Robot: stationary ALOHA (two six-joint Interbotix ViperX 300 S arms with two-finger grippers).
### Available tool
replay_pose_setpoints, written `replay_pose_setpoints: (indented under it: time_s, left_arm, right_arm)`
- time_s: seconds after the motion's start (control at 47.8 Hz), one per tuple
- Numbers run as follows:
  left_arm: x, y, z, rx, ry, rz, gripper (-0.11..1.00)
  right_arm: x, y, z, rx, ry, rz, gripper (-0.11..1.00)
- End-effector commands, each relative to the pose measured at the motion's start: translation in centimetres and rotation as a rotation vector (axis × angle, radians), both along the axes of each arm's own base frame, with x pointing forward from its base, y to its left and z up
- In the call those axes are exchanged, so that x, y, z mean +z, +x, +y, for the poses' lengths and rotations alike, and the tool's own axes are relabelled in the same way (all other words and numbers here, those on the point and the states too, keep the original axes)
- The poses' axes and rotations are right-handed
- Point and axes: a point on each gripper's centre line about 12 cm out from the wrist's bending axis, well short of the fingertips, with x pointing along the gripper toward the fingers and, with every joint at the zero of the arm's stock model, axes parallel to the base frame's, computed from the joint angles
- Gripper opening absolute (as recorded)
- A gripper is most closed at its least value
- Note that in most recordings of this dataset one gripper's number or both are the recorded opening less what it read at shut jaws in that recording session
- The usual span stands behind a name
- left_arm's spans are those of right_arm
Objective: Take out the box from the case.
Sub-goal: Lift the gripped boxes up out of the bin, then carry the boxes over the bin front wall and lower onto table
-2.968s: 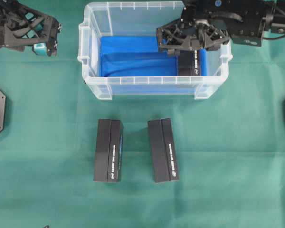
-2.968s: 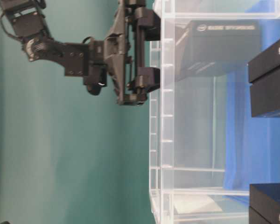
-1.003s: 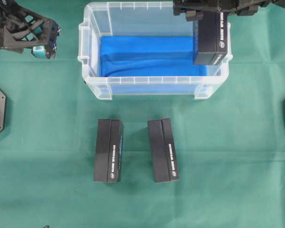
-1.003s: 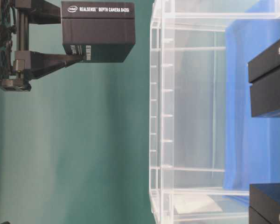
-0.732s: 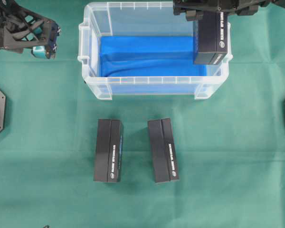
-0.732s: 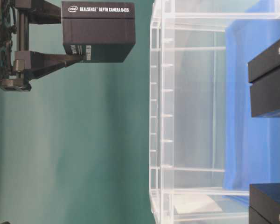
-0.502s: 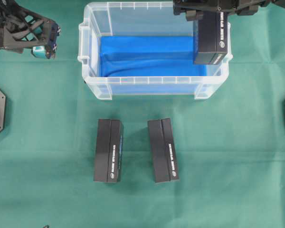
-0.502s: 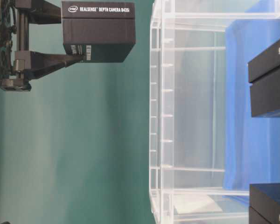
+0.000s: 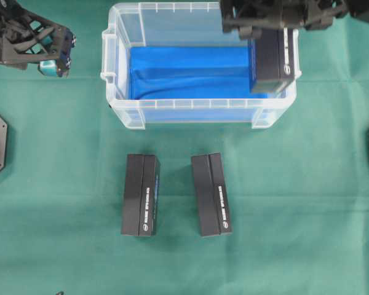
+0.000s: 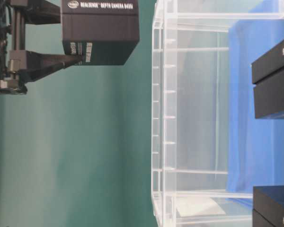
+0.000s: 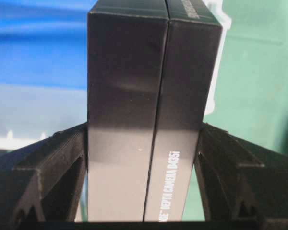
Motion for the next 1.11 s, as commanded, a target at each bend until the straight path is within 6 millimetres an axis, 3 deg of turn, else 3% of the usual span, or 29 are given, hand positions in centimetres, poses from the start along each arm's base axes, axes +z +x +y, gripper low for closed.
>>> replay_pose_setpoints:
  time_s: [0.0,0.376,0.857,1.087]
  left_arm:
    - [0.7,-0.3,-0.1,0.000,0.006,-0.022,0.99]
    - [0.5,-0.8,-0.3,0.000,0.006,-0.022,0.99]
    - [0.5,-0.8,-0.2,0.000,0.006,-0.022,0.99]
    - [0.6,-0.8,-0.2,0.000,0.007,-0.024,0.99]
  right_arm:
    - [2.1,-0.7,1.5,0.019,-0.010,-0.043,0.66]
    - [2.0,-0.1,7.3,0.046,0.004,-0.047,0.66]
    - [1.7,-1.0,16.7,0.012,0.018,-0.053,0.66]
    - [1.6,-1.8,19.9,-0.018,0.025,-0.059,0.66]
